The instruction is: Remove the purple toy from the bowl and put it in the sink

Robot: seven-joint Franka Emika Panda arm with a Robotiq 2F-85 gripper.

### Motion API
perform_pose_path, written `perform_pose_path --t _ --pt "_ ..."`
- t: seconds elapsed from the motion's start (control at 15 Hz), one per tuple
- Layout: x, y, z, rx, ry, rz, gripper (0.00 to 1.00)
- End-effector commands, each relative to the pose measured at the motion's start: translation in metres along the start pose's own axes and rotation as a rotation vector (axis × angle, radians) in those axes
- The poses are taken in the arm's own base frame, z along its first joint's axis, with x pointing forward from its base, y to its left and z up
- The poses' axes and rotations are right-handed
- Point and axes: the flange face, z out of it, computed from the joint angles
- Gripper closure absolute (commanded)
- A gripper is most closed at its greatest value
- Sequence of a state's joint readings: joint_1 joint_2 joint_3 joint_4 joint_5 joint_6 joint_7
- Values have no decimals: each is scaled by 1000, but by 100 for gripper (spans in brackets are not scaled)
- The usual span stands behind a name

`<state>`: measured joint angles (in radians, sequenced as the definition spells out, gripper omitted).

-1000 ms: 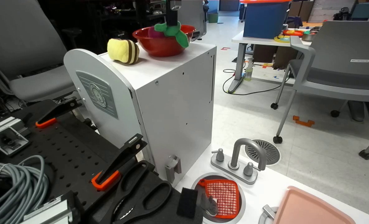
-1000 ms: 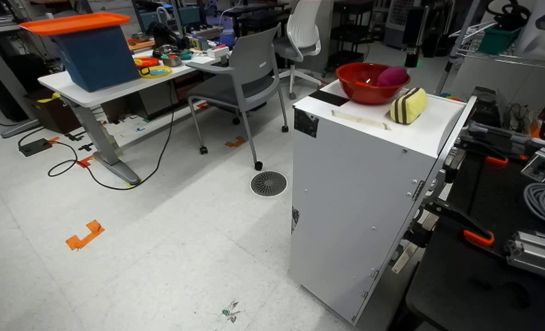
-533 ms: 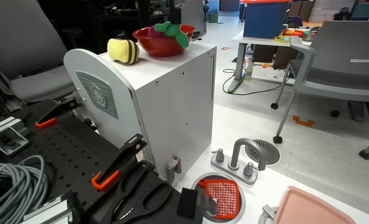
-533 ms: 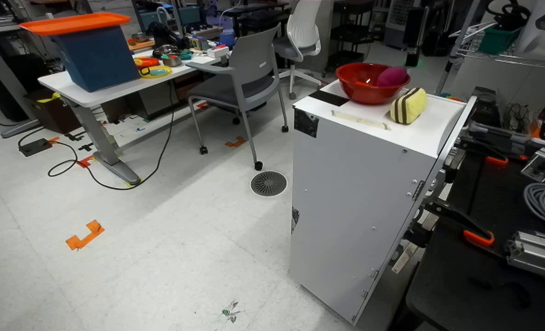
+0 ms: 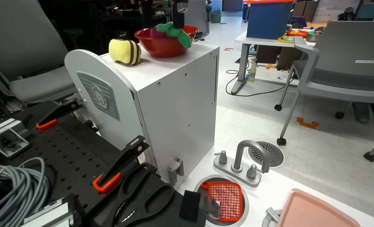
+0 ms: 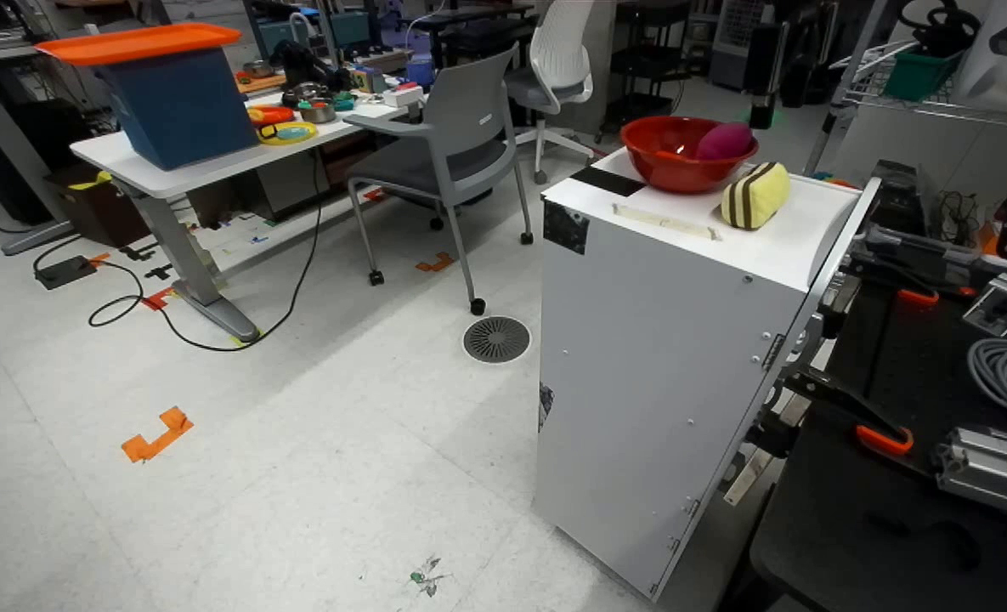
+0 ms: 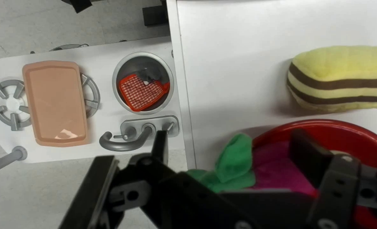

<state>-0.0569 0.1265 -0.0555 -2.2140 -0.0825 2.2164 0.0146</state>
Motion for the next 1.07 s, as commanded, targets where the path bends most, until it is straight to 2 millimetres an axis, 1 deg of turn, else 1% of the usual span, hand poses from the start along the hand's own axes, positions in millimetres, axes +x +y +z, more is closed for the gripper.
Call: perform_pose_path --t 0.0,0.07,0.33,0.47,0.53,0.6,1.0 --pt "8 0 -1 -6 -25 38 32" --pt "9 1 0 -7 -28 48 41" --pt "11 1 3 -3 -39 82 73" --pt "12 2 3 -1 -41 93 86" --pt "11 2 2 1 -44 99 94" --pt "11 2 1 2 -45 104 99" --pt "11 3 -3 10 -42 116 100"
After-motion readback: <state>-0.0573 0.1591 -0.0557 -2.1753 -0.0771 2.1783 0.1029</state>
